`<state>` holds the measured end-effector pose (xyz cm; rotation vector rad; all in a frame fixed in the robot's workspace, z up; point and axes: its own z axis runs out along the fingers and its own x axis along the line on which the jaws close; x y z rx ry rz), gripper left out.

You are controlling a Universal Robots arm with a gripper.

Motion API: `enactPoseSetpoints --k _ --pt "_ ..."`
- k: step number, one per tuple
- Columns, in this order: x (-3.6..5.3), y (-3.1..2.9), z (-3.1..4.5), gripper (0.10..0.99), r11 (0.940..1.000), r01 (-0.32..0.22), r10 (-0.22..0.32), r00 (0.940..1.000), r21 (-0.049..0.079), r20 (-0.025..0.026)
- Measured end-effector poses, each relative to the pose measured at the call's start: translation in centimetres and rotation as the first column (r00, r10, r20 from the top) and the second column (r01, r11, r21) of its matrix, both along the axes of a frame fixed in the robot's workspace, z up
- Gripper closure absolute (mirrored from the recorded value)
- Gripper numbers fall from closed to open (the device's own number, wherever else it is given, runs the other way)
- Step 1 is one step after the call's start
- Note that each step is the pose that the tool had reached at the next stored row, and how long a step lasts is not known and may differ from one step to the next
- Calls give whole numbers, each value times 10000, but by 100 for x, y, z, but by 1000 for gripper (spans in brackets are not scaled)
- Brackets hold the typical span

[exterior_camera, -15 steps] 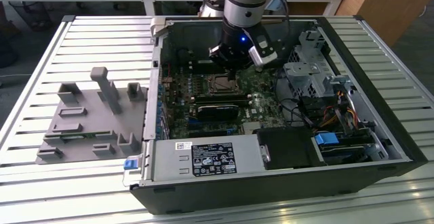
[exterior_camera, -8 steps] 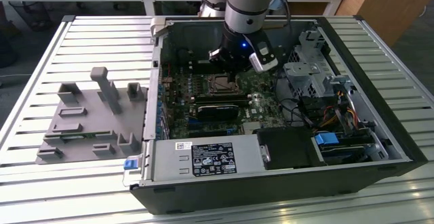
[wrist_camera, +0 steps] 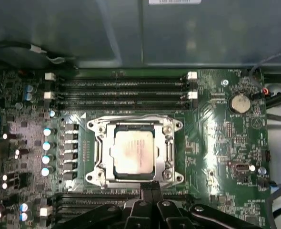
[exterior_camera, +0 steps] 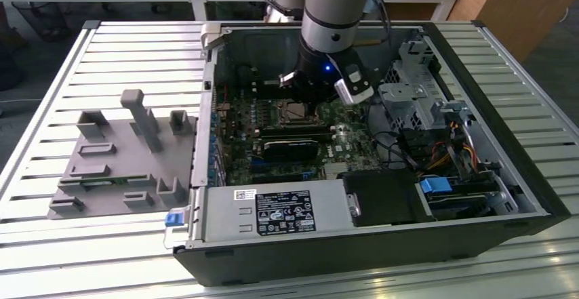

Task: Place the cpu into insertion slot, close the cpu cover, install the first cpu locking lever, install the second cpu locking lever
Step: 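Install the second cpu locking lever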

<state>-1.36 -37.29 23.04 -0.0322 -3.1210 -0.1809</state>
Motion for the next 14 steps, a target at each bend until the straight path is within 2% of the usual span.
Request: enactPoseSetpoints --k 2,4,7,14 --pt "-4 -33 -3 980 10000 -1 1 10000 56 1" --pt "-51 -67 -9 980 9999 0 0 10000 116 1" --pt "-200 -92 -22 980 9999 0 0 10000 138 0" --pt "-233 -93 -125 980 9998 -2 2 10000 181 -1"
